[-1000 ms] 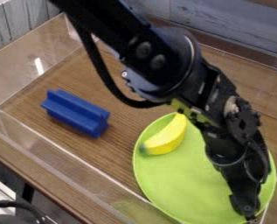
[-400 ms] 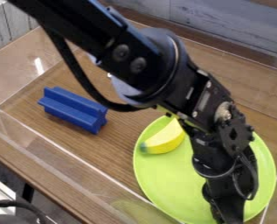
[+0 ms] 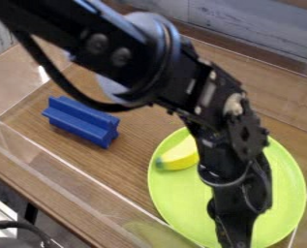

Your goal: Remove the blue object from inside the green plate and put it on the table

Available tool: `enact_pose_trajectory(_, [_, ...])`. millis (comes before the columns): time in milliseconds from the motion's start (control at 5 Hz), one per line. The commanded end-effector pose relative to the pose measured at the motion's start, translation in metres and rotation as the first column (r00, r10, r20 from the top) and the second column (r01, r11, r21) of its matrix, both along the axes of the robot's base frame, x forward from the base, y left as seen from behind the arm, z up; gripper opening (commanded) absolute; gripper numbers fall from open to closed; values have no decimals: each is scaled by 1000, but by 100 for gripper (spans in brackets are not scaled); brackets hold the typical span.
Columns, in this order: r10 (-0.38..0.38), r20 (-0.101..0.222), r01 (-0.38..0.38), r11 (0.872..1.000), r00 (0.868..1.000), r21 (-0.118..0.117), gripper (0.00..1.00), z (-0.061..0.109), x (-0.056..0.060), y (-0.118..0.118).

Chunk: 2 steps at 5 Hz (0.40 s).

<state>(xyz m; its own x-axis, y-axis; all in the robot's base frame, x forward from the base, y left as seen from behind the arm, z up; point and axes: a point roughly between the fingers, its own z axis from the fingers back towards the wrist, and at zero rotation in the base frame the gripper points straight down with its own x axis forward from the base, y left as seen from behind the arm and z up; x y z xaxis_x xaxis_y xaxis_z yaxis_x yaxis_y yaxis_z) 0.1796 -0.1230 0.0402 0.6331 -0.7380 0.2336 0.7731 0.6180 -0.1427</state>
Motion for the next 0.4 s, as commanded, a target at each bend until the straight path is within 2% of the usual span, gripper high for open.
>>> enact_pose_trajectory(0, [12,39,-11,1000,999,-14,0,13,11,15])
enact_pose_trajectory(200, [66,47,-66,998,997,-4,0,28,28,39])
